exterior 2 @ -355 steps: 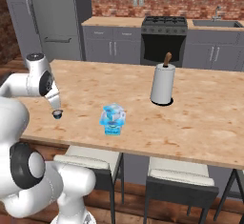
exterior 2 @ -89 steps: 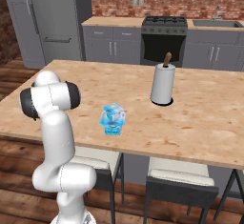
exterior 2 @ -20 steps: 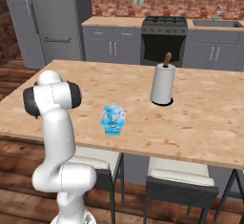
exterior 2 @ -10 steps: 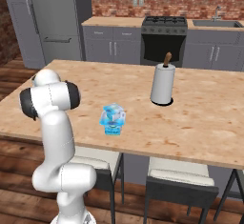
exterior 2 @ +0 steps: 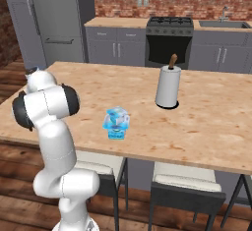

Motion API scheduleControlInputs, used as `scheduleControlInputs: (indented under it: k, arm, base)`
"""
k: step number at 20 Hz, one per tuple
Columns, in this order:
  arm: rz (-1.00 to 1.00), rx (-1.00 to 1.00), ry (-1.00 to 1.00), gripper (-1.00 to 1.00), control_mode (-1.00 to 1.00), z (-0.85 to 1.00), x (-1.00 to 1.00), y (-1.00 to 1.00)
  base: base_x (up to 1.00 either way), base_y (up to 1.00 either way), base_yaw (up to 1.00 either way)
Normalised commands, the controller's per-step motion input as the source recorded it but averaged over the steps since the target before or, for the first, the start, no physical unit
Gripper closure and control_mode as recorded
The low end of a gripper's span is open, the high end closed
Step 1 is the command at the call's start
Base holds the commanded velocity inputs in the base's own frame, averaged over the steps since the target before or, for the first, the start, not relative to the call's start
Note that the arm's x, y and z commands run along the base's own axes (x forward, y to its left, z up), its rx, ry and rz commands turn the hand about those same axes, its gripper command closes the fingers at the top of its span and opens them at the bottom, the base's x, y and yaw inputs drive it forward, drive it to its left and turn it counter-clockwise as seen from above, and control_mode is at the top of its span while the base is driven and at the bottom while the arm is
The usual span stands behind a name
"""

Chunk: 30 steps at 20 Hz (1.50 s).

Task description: Stack the yogurt containers by placing the smaller containers on top of the larger containers.

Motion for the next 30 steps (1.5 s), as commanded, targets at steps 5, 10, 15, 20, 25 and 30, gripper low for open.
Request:
scheduleControlInputs:
  k: [5, 10, 15, 20, 25, 30]
  arm:
    - [-0.02, -0.04, -0.03, 1.00, -1.00, 0.53, -0.20, -0.01]
    - [-0.04, -0.04, -0.02, 1.00, -1.00, 0.54, -0.21, -0.14]
    - [-0.06, -0.03, 0.00, 1.00, -1.00, 0.48, -0.21, -0.28]
    - [-0.10, -0.02, 0.00, 1.00, -1.00, 0.45, -0.19, -0.35]
    - [-0.12, 0.00, 0.02, 1.00, -1.00, 0.34, -0.13, -0.42]
    - [-0.12, 0.00, 0.02, 1.00, -1.00, 0.28, -0.17, -0.55]
  base:
    - [0.00, 0.00, 0.00]
    - [0.00, 0.00, 0.00]
    - [0.00, 0.00, 0.00]
    - [0.00, 0.00, 0.00]
    - [0.00, 0.00, 0.00]
    - [0.00, 0.00, 0.00]
